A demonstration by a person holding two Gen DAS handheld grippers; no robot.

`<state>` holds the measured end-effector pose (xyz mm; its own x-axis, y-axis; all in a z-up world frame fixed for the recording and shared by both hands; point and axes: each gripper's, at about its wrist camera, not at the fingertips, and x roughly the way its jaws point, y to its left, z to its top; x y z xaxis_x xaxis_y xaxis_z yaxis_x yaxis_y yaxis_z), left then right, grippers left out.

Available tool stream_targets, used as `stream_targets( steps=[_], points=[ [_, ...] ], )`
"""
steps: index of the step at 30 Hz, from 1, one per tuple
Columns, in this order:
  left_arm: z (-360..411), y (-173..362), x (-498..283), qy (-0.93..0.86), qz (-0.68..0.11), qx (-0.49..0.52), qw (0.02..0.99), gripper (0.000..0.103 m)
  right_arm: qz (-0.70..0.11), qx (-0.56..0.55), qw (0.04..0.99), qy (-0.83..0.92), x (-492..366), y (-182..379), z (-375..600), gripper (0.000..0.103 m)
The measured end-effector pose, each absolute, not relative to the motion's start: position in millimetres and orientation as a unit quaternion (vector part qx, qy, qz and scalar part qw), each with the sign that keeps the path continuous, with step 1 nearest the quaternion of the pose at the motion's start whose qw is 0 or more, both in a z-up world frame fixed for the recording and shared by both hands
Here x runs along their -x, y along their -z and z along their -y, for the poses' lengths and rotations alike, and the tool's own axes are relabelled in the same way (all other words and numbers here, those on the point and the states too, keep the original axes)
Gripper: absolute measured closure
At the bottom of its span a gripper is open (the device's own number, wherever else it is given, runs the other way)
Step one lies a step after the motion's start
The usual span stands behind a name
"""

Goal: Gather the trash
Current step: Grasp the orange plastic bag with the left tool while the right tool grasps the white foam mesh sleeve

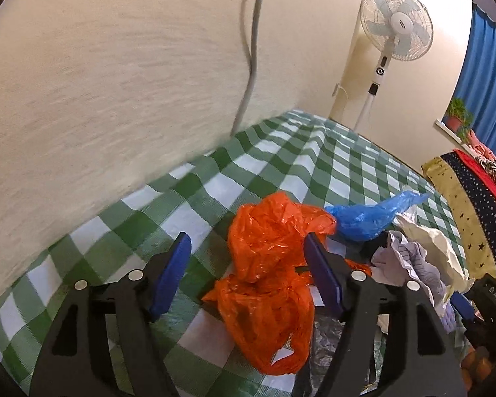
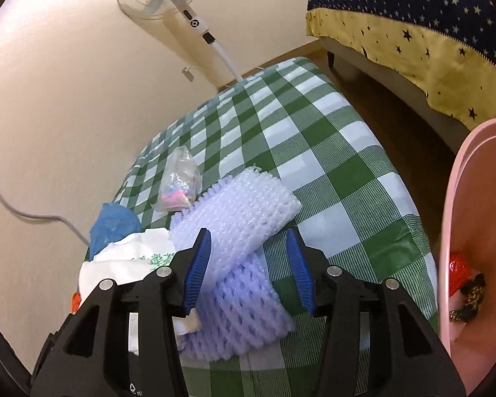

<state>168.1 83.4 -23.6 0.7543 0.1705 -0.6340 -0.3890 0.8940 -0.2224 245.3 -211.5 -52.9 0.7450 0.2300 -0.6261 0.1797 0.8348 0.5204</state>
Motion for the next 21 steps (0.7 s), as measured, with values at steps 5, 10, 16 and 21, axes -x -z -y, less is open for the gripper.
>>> stream_targets(
  steps=[5,10,16,21],
  points=[
    [-80,29,-175,-0.139,-0.333,0.175,0.916,0.032,-0.348,-0.28,0.894,-0.013,-247,51,209,0.066],
    [-79,33,-179,-0.129,-0.346,0.175,0.912,0.035,-0.337,-0.265,0.903,-0.019,-245,43,208,0.083],
    [-78,37,-179,-0.109,-0.355,0.185,0.91,0.059,-0.315,-0.246,0.916,-0.029,-236,26,206,0.09],
    [-75,32,-175,-0.106,-0.35,0.179,0.913,0.066,-0.295,-0.192,0.935,-0.035,-224,4,194,0.09]
  ],
)
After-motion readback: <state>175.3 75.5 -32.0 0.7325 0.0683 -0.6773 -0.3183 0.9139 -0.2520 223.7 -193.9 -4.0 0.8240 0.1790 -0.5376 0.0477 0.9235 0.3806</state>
